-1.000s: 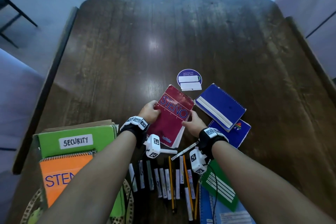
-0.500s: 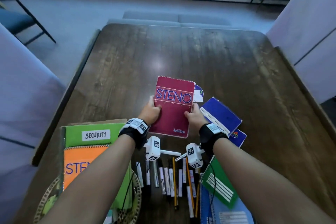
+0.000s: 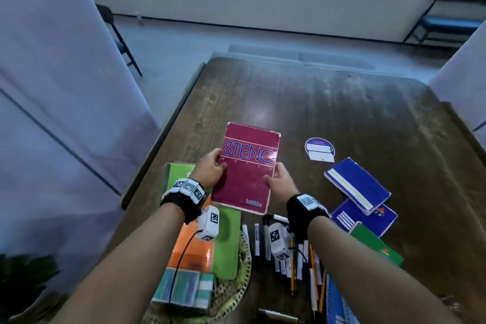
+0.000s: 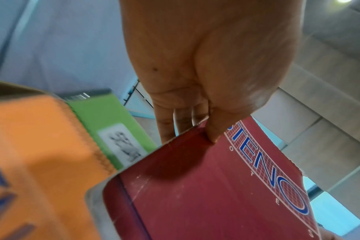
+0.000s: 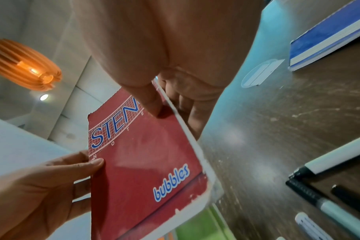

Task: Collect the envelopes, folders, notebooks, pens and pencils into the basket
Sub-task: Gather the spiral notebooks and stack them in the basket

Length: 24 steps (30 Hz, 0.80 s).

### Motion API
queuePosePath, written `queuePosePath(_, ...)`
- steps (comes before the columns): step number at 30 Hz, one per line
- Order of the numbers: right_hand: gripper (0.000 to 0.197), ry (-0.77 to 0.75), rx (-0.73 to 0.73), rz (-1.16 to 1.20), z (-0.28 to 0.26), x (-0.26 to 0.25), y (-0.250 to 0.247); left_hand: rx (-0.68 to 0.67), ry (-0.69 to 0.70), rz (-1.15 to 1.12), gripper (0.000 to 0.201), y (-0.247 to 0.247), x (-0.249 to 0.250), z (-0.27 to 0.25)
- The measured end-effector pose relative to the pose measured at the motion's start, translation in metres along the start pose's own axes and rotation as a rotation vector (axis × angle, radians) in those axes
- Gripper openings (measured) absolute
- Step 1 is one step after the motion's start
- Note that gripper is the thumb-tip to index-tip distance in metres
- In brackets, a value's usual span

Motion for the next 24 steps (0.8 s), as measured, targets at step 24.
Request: queuePosePath(24,0.027,0.119,-0.289,-0.522,-0.044,0.070,0.176,-0.076,-0.406,0.244,0.026,-0.041,-0.182,-0.112)
Point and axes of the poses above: each hand's wrist, its own z-axis towards the middle knuckle, its own y-axis out of the palm, x = y × z, the point moved 6 cm from there along z, towards the middle knuckle, and after that the axes turned 3 degrees about y, right-handed, at the moved point
